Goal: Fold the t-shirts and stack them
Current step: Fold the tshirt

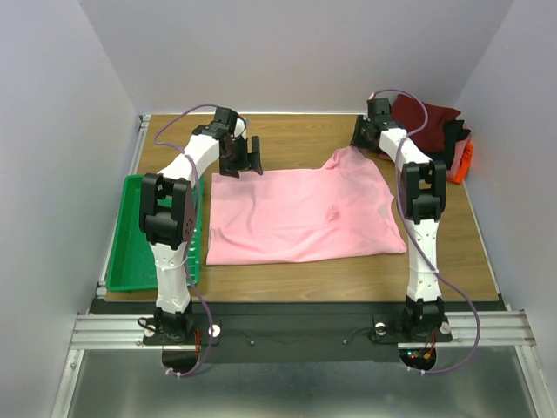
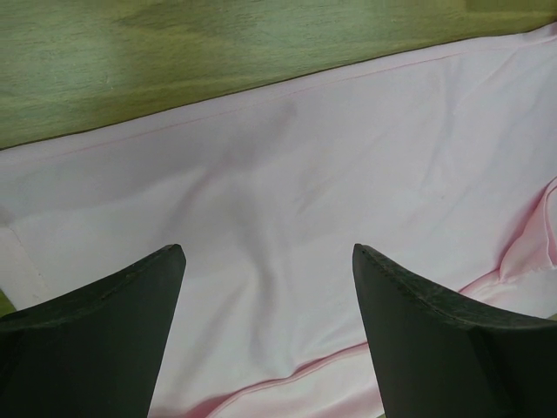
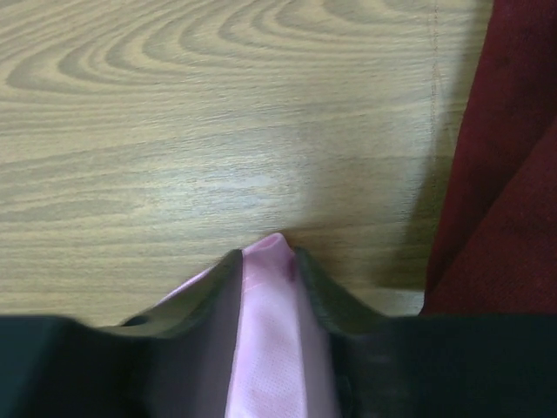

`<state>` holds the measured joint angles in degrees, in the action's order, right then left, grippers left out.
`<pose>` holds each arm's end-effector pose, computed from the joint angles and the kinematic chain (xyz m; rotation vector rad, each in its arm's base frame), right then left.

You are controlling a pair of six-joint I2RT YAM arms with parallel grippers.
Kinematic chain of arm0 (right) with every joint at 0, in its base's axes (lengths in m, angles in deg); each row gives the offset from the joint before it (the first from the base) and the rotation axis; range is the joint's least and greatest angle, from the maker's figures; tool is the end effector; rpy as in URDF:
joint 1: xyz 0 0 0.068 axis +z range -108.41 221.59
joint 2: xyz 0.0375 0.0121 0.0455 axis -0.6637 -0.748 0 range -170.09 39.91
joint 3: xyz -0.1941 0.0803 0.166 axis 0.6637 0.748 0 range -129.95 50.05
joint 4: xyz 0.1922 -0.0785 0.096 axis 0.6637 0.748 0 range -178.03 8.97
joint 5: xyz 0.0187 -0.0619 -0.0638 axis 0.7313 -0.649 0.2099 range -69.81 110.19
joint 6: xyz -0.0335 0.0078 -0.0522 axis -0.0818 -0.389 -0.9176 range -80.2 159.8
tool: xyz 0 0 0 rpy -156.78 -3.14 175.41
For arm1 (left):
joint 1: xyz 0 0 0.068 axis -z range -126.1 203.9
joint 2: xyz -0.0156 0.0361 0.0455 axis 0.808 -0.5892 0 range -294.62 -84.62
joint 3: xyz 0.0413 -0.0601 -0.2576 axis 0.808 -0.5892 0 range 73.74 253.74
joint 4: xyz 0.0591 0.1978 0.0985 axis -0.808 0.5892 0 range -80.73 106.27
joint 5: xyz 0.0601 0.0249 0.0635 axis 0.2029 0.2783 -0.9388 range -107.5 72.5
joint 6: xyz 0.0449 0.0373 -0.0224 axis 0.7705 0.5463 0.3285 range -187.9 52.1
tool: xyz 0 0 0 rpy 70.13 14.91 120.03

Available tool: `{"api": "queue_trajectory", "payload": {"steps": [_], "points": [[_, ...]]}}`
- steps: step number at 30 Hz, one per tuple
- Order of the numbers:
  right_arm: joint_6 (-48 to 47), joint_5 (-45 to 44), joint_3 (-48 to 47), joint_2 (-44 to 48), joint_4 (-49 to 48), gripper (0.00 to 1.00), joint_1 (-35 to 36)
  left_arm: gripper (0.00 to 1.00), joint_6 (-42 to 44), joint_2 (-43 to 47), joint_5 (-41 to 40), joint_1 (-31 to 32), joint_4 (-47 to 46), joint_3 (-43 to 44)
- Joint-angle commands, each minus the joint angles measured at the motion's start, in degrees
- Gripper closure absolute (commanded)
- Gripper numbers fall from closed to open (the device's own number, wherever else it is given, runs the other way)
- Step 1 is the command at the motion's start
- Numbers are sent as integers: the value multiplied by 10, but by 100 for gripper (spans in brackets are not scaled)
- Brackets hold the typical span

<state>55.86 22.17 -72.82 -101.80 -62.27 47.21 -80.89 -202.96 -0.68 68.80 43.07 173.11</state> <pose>0.5247 0.0535 0.1776 0.1975 2.3514 0.2256 0.4148 -0.1246 0.2346 0.1676 2.5202 -0.5667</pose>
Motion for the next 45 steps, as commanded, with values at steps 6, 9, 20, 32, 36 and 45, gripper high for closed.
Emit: {"api": "queue_trajectory", "payload": {"steps": [6,9,20,32,36,45], "points": [[-8,6,10,15,-27,100,2,10,9,21,-10,-11,0,36],[-11,4,15,36,-27,100,2,10,-1,15,-27,-20,2,46],[-4,-10,90,136,-30,100,1,6,-26,-36,-197,-36,28,115],[8,-63,143,165,-32,100,2,9,-92,-64,-289,-36,9,68],[13,-68,149,171,-33,100,0,9,-105,-65,-331,-36,4,60],[12,-68,169,183,-33,100,-3,23,-106,-85,-328,-36,-8,48]]}}
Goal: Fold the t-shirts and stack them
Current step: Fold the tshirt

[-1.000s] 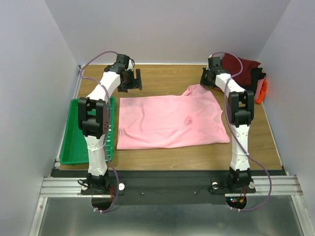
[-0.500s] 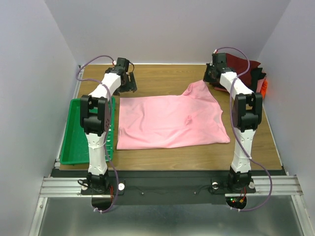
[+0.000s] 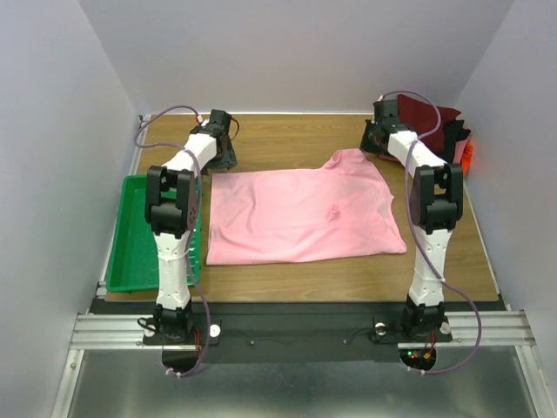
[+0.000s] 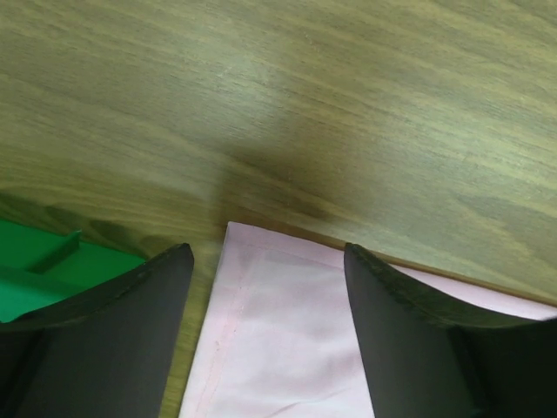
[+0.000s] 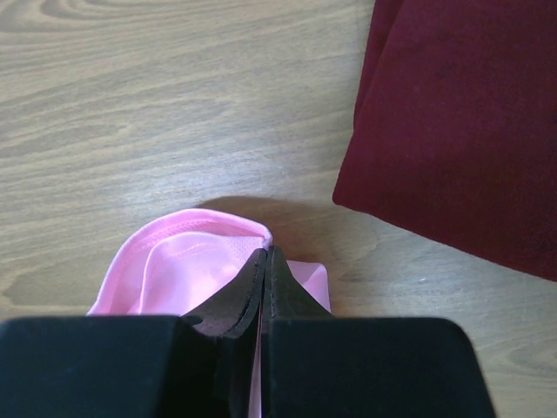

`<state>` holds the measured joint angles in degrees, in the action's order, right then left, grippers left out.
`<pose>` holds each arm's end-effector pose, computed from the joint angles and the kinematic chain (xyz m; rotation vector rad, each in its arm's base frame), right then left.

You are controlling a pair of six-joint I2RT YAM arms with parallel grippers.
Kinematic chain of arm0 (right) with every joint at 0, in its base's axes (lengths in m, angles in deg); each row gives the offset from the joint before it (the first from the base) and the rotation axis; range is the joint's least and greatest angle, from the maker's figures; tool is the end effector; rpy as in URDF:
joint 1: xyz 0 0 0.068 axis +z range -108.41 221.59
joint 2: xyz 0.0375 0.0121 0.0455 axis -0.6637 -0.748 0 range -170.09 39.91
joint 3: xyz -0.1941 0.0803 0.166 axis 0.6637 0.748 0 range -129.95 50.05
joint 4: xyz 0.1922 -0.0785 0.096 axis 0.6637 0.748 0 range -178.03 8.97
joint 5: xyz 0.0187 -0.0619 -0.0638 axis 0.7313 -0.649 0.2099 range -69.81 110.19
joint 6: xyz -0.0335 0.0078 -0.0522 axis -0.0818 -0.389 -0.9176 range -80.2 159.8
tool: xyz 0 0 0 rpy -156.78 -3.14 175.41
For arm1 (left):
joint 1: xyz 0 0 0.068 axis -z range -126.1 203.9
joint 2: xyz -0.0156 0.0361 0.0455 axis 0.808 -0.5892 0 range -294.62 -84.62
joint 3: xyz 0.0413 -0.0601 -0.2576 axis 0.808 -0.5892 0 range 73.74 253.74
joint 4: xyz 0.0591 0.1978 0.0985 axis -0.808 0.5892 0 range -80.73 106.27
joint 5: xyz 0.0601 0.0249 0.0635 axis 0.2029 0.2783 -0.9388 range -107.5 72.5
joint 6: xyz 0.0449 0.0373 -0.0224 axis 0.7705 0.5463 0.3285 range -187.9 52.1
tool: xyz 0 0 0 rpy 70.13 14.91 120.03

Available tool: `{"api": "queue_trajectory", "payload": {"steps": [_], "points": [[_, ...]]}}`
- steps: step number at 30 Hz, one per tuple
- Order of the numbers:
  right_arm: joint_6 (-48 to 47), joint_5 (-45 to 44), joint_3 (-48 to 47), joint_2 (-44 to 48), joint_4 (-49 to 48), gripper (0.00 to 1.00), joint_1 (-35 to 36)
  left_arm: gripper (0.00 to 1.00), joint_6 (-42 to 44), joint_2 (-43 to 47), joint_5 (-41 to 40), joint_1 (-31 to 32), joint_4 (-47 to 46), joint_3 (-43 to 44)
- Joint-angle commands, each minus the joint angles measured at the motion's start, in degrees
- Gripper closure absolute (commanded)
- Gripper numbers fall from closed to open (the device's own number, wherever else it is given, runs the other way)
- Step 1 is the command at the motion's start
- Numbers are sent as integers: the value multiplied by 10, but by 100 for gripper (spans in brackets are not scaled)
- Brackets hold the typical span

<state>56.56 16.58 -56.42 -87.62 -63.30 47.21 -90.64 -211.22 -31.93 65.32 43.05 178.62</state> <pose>0.4775 0.0442 0.2123 0.2601 2.3563 0.1135 0.4525 -0.0793 0.2003 -0.3436 2.4729 0.0744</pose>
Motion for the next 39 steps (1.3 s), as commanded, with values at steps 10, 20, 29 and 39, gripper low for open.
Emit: {"api": "queue_trajectory", "payload": {"steps": [10,20,29,39], "points": [[6,-13,22,53,-23,100,-5,38,-8,-7,-4,-3,-31,-39],[8,-15,30,73,-24,100,-7,64,6,1,12,-3,-51,-57],[-1,26,104,134,-27,100,-7,93,27,31,56,-3,-77,-83],[10,78,213,230,-29,100,-7,93,45,86,68,11,-122,-128]]}}
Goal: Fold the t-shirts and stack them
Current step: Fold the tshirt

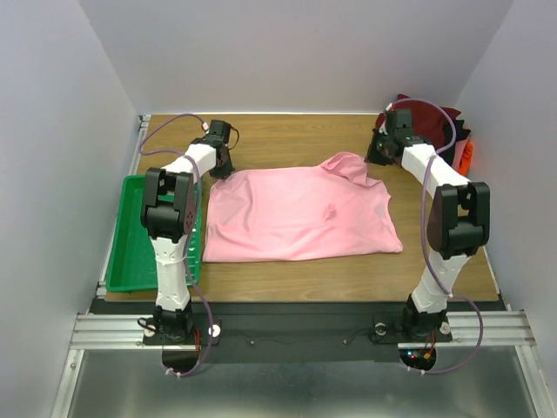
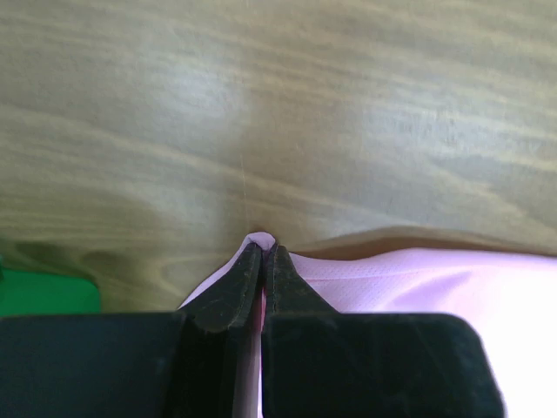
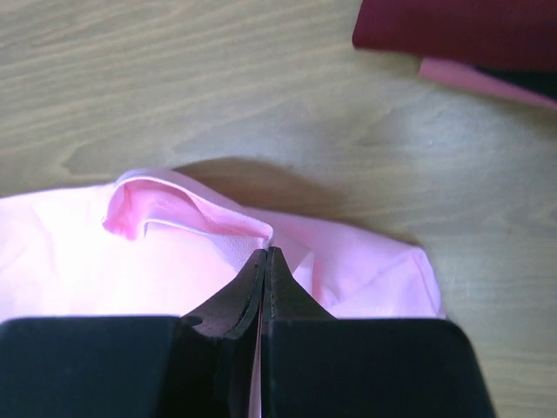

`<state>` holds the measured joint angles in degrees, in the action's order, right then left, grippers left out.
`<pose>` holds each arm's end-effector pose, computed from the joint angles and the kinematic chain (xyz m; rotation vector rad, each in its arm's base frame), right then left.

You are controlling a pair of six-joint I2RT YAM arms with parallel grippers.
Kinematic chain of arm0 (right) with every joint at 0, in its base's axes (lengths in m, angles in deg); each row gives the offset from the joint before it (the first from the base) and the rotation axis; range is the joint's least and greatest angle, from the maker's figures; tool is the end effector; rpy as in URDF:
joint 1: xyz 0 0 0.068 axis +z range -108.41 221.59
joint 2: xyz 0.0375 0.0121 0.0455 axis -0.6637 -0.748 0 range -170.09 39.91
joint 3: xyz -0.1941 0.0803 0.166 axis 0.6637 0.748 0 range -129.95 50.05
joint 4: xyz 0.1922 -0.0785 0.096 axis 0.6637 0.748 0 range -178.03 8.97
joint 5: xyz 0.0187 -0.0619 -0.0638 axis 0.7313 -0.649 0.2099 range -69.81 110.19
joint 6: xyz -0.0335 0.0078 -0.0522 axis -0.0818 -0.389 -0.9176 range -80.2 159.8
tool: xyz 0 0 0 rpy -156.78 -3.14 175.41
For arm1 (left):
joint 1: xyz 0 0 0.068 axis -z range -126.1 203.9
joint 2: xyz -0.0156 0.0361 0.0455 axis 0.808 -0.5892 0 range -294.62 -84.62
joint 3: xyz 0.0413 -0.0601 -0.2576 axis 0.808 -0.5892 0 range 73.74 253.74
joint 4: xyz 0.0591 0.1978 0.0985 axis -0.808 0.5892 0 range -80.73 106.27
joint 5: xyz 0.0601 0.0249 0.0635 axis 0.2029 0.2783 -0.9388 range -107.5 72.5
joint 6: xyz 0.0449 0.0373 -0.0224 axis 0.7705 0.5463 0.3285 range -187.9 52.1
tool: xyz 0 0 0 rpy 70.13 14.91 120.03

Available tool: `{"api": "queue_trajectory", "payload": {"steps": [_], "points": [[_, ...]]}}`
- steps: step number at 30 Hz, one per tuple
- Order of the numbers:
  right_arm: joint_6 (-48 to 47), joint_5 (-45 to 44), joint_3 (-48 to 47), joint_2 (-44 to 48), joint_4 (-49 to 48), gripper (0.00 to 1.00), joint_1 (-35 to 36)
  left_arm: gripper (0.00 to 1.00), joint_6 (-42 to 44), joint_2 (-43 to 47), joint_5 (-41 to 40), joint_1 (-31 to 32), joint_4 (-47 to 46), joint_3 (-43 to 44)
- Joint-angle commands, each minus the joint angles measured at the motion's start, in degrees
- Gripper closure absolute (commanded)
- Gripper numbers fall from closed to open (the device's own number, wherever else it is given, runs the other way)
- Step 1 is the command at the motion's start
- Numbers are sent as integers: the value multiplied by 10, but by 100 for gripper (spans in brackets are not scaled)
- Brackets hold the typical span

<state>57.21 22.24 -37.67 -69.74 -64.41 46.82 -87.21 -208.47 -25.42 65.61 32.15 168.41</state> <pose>0.4071 0.0392 0.2478 0.2348 2.3656 0.2323 0.4429 -0.0851 0.1829 -0.2221 2.4584 -0.0622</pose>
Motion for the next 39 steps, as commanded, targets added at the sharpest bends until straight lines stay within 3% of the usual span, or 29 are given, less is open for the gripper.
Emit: {"api": "queue_trajectory", "payload": {"steps": [1,14,39], "points": [[4,23,33,58,-18,100,-3,93,13,69,-2,10,-21,-33],[-10,24,96,144,41,100,-3,93,42,178,-31,16,-105,-156],[-5,-6,128,206,190,100,-3,93,39,332,-53,47,-60,-298]]}}
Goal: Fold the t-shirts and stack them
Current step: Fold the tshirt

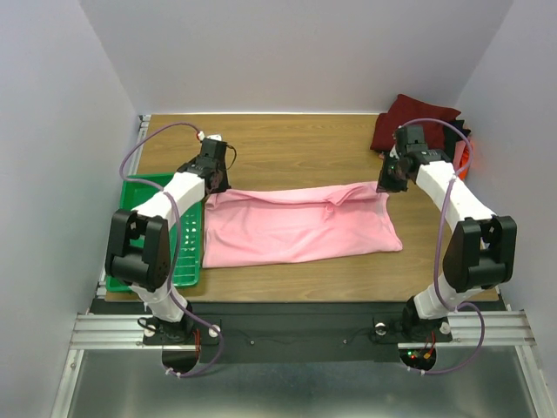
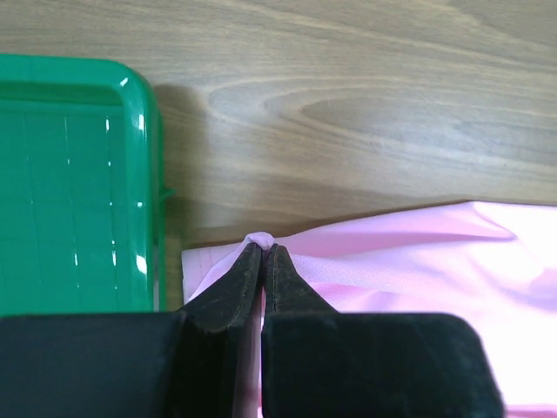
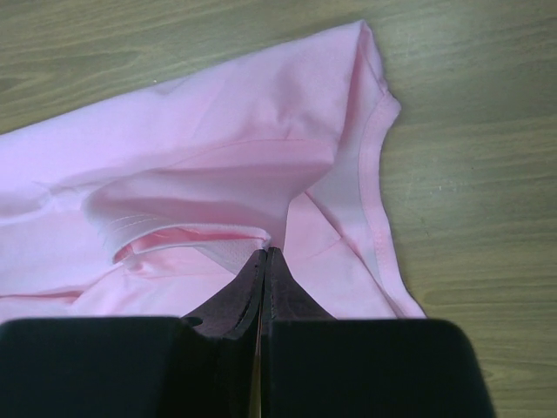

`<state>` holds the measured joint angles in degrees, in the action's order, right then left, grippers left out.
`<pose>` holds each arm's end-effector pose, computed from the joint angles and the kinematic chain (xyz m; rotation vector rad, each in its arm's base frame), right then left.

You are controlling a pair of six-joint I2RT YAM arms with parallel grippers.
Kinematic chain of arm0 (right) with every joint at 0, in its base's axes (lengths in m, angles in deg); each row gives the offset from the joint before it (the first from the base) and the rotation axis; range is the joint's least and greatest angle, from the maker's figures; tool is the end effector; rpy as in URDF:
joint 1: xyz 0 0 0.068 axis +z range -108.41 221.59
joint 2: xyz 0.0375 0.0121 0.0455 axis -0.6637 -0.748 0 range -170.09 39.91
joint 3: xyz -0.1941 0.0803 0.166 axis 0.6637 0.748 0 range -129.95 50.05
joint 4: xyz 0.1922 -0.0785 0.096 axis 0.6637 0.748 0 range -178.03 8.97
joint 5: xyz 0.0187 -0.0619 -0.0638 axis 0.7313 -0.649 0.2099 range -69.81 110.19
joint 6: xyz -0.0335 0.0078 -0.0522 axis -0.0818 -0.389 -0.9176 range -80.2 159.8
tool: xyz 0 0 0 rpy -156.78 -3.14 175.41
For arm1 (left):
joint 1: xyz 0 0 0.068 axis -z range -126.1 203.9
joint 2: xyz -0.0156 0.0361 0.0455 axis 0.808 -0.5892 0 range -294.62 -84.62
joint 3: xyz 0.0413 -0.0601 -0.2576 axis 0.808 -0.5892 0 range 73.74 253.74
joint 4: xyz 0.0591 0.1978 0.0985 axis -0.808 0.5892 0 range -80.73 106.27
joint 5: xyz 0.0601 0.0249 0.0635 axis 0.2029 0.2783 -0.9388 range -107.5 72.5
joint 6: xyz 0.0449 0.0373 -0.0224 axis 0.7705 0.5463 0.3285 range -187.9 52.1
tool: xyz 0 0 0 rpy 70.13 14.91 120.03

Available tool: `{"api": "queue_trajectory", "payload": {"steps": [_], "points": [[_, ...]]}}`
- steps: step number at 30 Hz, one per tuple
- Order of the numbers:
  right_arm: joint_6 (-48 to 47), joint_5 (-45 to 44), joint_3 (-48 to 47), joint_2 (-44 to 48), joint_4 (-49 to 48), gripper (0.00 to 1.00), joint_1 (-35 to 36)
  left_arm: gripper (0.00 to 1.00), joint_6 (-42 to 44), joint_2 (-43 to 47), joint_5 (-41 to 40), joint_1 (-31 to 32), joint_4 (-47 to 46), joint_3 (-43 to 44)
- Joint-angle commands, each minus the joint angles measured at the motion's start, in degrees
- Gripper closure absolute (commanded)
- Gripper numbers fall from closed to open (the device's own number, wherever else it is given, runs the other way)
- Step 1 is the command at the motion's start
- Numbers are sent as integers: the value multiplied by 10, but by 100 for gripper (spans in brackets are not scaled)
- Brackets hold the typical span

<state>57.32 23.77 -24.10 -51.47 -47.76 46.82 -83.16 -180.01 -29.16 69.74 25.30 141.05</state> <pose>0.3079 0.0314 0.2649 0.2534 2.5757 0.2280 0.3337 -0.0847 0.2413 -0.0885 2.3195 -0.0351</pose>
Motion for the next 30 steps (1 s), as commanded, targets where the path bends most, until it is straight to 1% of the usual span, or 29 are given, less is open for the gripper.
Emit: {"api": "queue_trajectory", "payload": {"steps": [1,10,16,17,18,19,20,21,22,24,25,26,28,30], "points": [[-7,-23,-6,23,26,100,-3,93,-3,51,-16,7,10,-30],[-2,-27,1,41,65,100,-3,93,-20,82,-16,20,45,-57],[6,-26,24,58,86,100,-3,93,-35,101,-7,35,73,-76],[6,-24,29,62,94,100,-3,88,-35,104,-2,36,77,-80],[5,-24,37,64,99,96,-3,85,-38,113,3,37,86,-87],[6,-26,41,66,103,89,-3,69,-42,120,4,38,90,-92],[7,-32,46,73,111,61,-3,44,-52,140,1,38,96,-105],[8,-32,54,77,113,52,-3,35,-57,152,-1,38,98,-113],[8,-47,57,80,114,47,-3,23,-63,167,-3,38,98,-122],[10,-57,46,77,114,38,-3,15,-76,214,-10,38,99,-139],[9,-57,38,72,113,37,-3,8,-79,229,-16,38,96,-141],[11,-59,28,65,113,36,-3,6,-79,249,-20,38,90,-141],[11,-60,5,39,106,36,-3,1,-68,255,-22,38,57,-132],[14,-58,-26,18,89,36,-3,1,-59,226,-14,38,38,-103]]}}
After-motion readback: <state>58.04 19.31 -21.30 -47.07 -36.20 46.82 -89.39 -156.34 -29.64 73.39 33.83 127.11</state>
